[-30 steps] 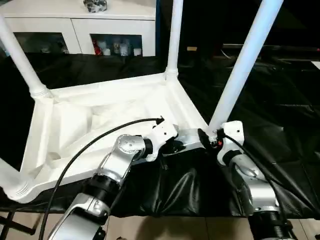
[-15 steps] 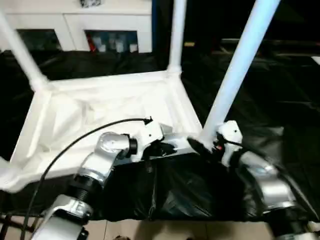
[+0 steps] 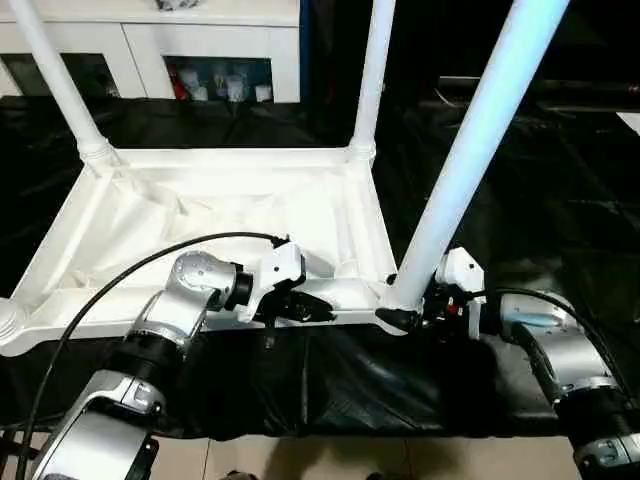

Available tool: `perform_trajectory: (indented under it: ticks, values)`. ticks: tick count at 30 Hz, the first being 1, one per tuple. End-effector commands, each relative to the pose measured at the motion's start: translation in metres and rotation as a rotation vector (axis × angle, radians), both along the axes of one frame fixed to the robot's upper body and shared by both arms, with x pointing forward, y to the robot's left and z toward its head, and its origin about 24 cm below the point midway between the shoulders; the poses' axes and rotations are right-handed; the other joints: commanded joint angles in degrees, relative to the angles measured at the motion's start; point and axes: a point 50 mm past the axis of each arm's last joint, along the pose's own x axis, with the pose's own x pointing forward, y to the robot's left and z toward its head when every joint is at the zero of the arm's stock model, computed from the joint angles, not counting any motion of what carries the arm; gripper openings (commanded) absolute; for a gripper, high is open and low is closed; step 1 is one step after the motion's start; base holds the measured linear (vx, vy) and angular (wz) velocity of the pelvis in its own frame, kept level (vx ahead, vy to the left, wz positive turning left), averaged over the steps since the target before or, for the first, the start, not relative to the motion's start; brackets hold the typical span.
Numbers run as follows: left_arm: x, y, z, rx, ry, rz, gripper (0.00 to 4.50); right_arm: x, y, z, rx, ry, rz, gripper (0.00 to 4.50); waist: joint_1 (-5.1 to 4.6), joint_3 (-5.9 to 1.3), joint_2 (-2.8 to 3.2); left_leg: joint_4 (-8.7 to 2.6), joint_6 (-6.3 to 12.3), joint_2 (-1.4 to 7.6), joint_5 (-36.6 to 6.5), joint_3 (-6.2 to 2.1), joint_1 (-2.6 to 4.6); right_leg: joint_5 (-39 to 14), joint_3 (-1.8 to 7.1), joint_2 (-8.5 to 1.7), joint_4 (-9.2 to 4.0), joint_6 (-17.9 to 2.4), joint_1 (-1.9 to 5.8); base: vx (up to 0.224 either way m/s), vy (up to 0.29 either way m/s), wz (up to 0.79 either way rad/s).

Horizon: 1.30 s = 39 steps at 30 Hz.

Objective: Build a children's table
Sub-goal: Rotate leg to tighten

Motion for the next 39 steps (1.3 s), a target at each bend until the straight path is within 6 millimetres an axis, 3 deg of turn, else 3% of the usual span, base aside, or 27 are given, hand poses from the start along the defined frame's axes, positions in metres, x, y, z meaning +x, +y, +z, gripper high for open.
perform_trajectory:
  ticks: [1, 6, 9, 11, 12, 14, 20, 21, 23, 28, 32, 33, 39]
  values:
    - [-0.008, -0.003, -0.012, 0.037, 0.061, -0.058, 0.00, -0.007, 0.002, -0.013, -0.004, 0.071, 0.036, 2.71, 0.32, -2.88, -0.40, -2.94, 6.17, 2.23, -8.17, -0.38, 0.57, -0.33, 1.06, -2.22, -2.36, -17.96, 2.63, 0.000, 0.000, 0.00]
    - [-0.006, -0.011, -0.014, -0.010, 0.069, 0.003, 0.00, -0.013, 0.007, -0.018, 0.081, 0.094, -0.036, 2.71, 0.56, -2.77, -0.57, -3.02, 6.08, 2.37, -9.04, -0.33, 0.63, -2.14, 1.08, -2.25, -2.55, -17.84, 2.54, 0.000, 0.000, 0.00]
    - [-0.004, -0.020, -0.017, -0.031, 0.051, 0.080, 0.00, -0.015, 0.014, -0.023, 0.100, 0.073, -0.151, 2.70, 0.55, -2.49, -0.59, -3.34, 5.10, 2.42, -10.55, -0.45, 0.65, -5.68, 1.18, -2.27, -2.97, -16.62, 2.32, 0.000, 0.000, 0.00]
    - [-0.003, -0.031, -0.019, -0.049, 0.030, 0.142, 0.00, -0.014, 0.022, -0.026, 0.122, 0.064, -0.279, 2.70, 0.21, -2.22, -0.75, -3.78, 3.34, 2.28, -14.88, -0.71, 0.91, -14.36, 1.31, -2.52, -3.94, -14.57, 1.97, 0.000, 0.000, 0.00]
    - [-0.003, -0.036, -0.019, -0.056, 0.025, 0.163, 0.00, -0.013, 0.025, -0.027, 0.132, 0.068, -0.337, 2.70, 0.16, -2.05, -0.66, -3.98, 2.62, 2.35, -15.56, -0.78, 0.89, -16.18, 1.44, -2.52, -4.10, -13.81, 1.81, 0.000, 0.000, 0.00]
    - [-0.006, -0.048, -0.021, -0.064, 0.024, 0.196, 0.00, -0.010, 0.034, -0.029, 0.147, 0.078, -0.463, 2.70, -0.28, -1.80, -0.41, -4.62, 0.17, 2.31, -19.51, -1.32, 0.95, -24.01, 1.34, -2.50, -4.78, -10.61, 1.44, 0.000, 0.000, 0.00]
    - [-0.007, -0.079, -0.022, -0.082, -0.008, 0.329, 0.00, -0.006, 0.066, -0.030, 0.138, 0.079, -0.697, 2.70, -0.76, -1.77, -0.73, -4.84, -1.10, 1.99, -23.01, -1.66, 1.19, -29.18, 1.55, -2.47, -5.69, -6.24, 0.47, 0.000, 0.000, 0.00]
    - [-0.009, -0.083, -0.022, -0.081, -0.017, 0.328, 0.00, -0.007, 0.072, -0.028, 0.128, 0.050, -0.715, 2.70, -0.68, -1.77, -0.63, -4.87, -0.99, 1.98, -22.97, -1.72, 1.18, -29.14, 1.57, -2.52, -5.75, -5.89, 0.47, 0.000, 0.000, 0.00]
    - [-0.011, -0.086, -0.023, -0.072, -0.032, 0.317, 0.00, -0.008, 0.075, -0.026, 0.123, 0.038, -0.737, 3.40, -0.50, -1.74, -0.69, -4.85, -0.39, 1.90, -23.15, -1.62, 1.11, -28.42, 1.76, -2.43, -5.88, -5.08, 0.21, 0.000, 0.000, 0.00]
    - [-0.011, -0.080, -0.022, -0.070, -0.044, 0.302, 0.00, -0.005, 0.066, -0.020, 0.129, 0.022, -0.773, 3.75, -0.49, -1.99, -0.50, -4.89, 0.11, 1.91, -20.77, -1.56, 0.62, -22.97, 1.77, -2.28, -5.36, -5.43, 0.59, 0.000, 0.000, 0.00]
    - [-0.007, -0.064, -0.017, -0.071, -0.072, 0.266, 0.00, -0.001, 0.053, -0.008, 0.154, -0.027, -0.670, 3.88, -0.39, -2.27, -0.59, -4.56, 1.38, 1.90, -18.21, -1.37, 0.35, -16.97, 1.70, -2.30, -4.75, -7.17, 1.23, 0.000, 0.000, 0.00]
    - [-0.007, -0.057, -0.016, -0.056, -0.088, 0.213, 0.00, -0.003, 0.050, -0.004, 0.143, -0.034, -0.568, 3.88, -0.40, -2.24, -0.76, -4.46, 1.76, 1.84, -17.51, -1.27, 0.25, -16.15, 1.70, -2.27, -4.73, -7.43, 1.27, 0.000, 0.000, 0.00]
    - [-0.008, -0.036, -0.016, 0.009, -0.084, 0.114, 0.00, -0.009, 0.040, -0.001, 0.097, -0.035, -0.340, 3.88, -0.19, -2.60, -0.60, -3.72, 3.92, 1.92, -11.43, -0.87, 0.19, -8.35, 1.50, -2.27, -3.73, -10.95, 1.90, 0.000, 0.000, 0.00]
